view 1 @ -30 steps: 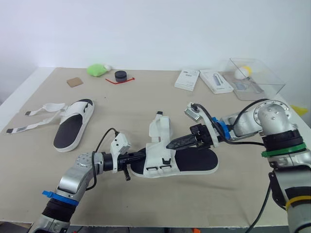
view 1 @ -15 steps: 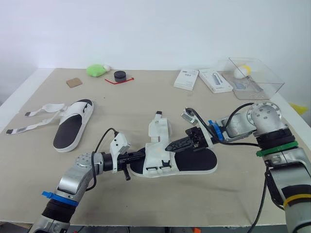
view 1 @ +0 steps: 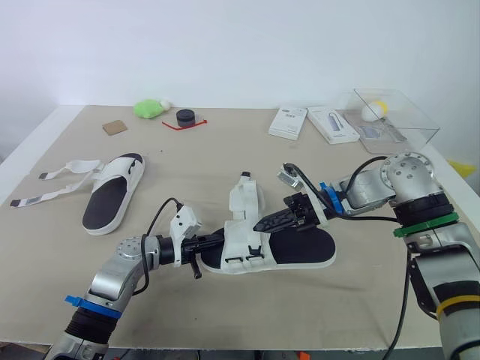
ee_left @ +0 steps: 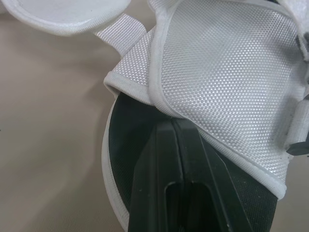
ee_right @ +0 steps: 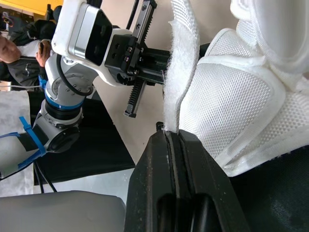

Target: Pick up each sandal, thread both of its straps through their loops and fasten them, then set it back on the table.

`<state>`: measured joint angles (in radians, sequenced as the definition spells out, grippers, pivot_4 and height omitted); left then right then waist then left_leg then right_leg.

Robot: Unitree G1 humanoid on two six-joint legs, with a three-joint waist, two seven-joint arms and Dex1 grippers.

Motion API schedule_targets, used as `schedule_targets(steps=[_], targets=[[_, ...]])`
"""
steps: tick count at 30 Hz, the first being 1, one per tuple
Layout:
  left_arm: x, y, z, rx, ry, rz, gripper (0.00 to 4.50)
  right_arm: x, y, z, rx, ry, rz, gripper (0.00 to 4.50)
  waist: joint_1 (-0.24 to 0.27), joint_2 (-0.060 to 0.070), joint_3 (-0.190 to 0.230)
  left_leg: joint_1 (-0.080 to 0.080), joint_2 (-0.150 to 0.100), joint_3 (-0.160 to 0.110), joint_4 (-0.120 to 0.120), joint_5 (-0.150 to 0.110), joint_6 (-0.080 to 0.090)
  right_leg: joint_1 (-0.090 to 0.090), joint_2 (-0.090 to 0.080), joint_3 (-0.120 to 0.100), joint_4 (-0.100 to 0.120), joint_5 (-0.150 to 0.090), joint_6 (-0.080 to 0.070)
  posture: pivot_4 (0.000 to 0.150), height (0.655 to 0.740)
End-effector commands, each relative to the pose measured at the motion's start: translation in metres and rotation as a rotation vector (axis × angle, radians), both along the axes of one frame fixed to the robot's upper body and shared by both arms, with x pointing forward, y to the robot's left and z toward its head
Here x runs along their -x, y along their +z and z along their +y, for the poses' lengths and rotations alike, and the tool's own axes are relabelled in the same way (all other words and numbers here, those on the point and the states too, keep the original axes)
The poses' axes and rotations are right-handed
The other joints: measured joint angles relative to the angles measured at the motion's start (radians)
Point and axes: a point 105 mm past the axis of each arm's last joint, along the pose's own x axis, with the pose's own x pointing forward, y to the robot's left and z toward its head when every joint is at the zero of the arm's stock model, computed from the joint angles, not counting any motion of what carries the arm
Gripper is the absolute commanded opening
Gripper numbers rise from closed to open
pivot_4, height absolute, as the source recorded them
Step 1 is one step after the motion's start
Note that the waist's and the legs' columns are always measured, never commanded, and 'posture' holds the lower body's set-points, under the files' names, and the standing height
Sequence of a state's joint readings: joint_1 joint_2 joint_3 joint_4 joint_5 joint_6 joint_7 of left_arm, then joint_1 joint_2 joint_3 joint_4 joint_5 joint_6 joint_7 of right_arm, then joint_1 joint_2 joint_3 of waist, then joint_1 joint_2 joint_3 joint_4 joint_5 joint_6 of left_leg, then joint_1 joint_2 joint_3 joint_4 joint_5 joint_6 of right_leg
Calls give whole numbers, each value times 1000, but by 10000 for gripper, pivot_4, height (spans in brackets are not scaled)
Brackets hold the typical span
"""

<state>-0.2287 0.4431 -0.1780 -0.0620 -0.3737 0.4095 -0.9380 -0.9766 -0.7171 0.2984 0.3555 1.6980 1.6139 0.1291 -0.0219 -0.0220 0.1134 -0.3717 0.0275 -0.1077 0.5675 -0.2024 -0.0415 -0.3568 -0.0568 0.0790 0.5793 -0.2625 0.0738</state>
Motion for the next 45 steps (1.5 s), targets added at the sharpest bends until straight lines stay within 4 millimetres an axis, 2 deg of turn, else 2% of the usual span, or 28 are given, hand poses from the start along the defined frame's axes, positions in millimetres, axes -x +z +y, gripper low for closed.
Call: schedule_targets(steps=[1, 11, 20, 33, 42, 45], targets=[[2, -22, 4, -50, 34, 72, 0, 2, 14, 5, -44, 30, -23, 622, 0, 0, 0, 0, 0, 0, 0, 0, 0, 0, 0, 0, 0, 0, 0, 1500, 7400], [2, -22, 3, -45, 39, 71, 0, 9, 11, 5, -29, 54, -14, 622, 0, 0, 0, -1, 0, 0, 0, 0, 0, 0, 0, 0, 0, 0, 0, 1500, 7400], [3, -23, 4, -45, 44, 73, 0, 13, -2, -2, 85, 65, -116, 622, 1, 0, 0, -1, 0, 0, 0, 0, 0, 0, 0, 0, -1, 0, 0, 1500, 7400], [2, -23, 3, -43, 43, 71, 0, 26, 2, 3, 70, 149, -180, 622, 1, 1, 0, -2, 0, 0, 0, 0, 0, -1, -1, 0, -1, -1, 0, 1500, 7400], [2, -24, 1, -42, 36, 75, 0, 32, -4, -2, 90, 158, -212, 622, 2, 0, 0, -2, 0, 0, 0, 0, 0, -1, -1, 0, -2, -1, 0, 1500, 7400], [2, -24, 0, -43, 30, 76, 0, 30, 5, -2, 53, 149, -232, 9864, 2, 0, 0, -3, 0, 0, 0, 0, 0, -2, -1, 0, -2, -1, 0, 1500, 7400]])
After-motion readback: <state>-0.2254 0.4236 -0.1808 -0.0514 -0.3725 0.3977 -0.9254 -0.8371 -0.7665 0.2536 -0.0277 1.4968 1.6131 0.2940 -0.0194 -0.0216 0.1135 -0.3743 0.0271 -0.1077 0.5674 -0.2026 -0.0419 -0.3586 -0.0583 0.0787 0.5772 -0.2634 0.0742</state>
